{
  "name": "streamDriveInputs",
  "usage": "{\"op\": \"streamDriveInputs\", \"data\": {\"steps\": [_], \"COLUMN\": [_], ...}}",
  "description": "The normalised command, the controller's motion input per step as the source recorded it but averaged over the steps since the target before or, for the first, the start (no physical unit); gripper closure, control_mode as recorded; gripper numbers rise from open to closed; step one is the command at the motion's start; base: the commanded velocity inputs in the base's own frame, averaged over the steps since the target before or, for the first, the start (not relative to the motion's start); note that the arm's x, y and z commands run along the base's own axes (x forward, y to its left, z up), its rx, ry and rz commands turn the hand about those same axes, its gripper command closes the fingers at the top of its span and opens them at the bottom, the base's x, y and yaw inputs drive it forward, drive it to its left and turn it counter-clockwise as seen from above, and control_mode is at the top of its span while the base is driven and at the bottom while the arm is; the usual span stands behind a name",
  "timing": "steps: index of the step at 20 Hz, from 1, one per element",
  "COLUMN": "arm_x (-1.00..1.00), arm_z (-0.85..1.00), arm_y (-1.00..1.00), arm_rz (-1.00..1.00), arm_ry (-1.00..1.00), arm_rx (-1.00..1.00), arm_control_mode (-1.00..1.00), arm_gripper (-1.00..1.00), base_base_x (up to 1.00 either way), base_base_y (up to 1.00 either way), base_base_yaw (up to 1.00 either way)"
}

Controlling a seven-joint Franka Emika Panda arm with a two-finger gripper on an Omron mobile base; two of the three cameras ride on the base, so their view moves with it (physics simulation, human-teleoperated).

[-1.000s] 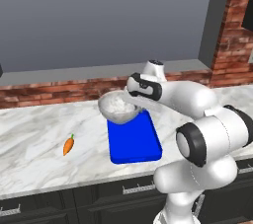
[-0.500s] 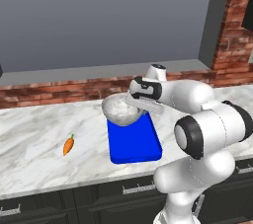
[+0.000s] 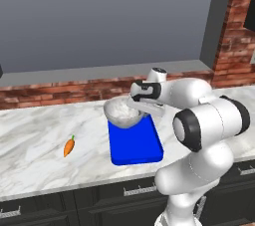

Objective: Place the two vegetables and bowl onto the tray for setting up a vegetable dip station.

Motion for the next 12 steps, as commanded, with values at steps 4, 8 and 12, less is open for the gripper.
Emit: {"op": "streamDriveInputs", "data": {"steps": [4, 8, 12], "arm_x": [0.15, 0.16, 0.15], "arm_z": [-0.17, -0.15, -0.15], "arm_y": [-0.05, -0.04, -0.03], "arm_rz": [0.00, -0.01, -0.02], "arm_ry": [0.00, 0.00, 0.00], "arm_rx": [0.00, 0.00, 0.00], "arm_control_mode": [-1.00, -1.00, -1.00], "arm_gripper": [1.00, 1.00, 1.00], "base_base_x": [0.00, 0.00, 0.00], "base_base_y": [0.00, 0.00, 0.00], "base_base_yaw": [0.00, 0.00, 0.00]}}
